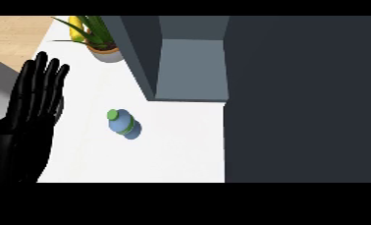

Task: Pick up the bottled water, place it into the cabinet and close the cabinet

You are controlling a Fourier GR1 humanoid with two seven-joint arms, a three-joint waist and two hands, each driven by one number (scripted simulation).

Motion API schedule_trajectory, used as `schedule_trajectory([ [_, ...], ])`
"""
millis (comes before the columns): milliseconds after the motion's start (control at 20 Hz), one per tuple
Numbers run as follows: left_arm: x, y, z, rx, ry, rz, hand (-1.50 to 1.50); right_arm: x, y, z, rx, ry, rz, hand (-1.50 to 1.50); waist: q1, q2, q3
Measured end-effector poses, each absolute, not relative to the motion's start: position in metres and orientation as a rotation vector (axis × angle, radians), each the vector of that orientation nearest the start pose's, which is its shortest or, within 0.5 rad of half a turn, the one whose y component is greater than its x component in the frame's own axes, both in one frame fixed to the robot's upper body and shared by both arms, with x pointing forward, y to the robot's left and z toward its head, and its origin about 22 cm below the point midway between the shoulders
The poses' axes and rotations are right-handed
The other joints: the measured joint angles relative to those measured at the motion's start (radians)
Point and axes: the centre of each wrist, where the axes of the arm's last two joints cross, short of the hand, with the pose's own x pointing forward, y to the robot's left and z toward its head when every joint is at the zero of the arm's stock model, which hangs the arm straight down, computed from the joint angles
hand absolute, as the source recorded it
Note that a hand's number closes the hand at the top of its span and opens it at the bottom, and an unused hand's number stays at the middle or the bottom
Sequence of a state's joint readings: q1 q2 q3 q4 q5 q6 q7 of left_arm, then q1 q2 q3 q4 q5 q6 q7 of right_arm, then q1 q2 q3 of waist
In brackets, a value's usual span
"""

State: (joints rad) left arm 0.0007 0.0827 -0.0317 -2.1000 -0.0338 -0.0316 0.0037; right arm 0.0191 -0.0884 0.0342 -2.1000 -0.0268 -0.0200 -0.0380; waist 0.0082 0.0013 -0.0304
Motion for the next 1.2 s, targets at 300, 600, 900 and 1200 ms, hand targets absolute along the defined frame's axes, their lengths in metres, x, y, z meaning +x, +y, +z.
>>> schedule_trajectory([
  [300,0.208,0.209,0.129,-0.483,-2.089,-0.441,-1.5,0.201,-0.236,0.127,-0.031,-2.128,0.146,-1.5,-0.041,-0.002,0.02],
  [600,0.198,0.215,0.08,-0.802,-1.633,-0.529,-1.5,0.187,-0.221,0.106,0.218,-1.91,-0.005,-1.5,-0.047,0.008,0.028],
  [900,0.202,0.275,0.08,-0.93,-1.457,-0.558,-1.5,0.156,-0.23,0.107,0.292,-1.821,-0.063,-1.5,-0.032,0.0,0.03],
  [1200,0.213,0.325,0.083,-0.981,-1.4,-0.566,-1.5,0.133,-0.233,0.103,0.303,-1.801,-0.087,-1.5,-0.02,-0.002,0.03],
])
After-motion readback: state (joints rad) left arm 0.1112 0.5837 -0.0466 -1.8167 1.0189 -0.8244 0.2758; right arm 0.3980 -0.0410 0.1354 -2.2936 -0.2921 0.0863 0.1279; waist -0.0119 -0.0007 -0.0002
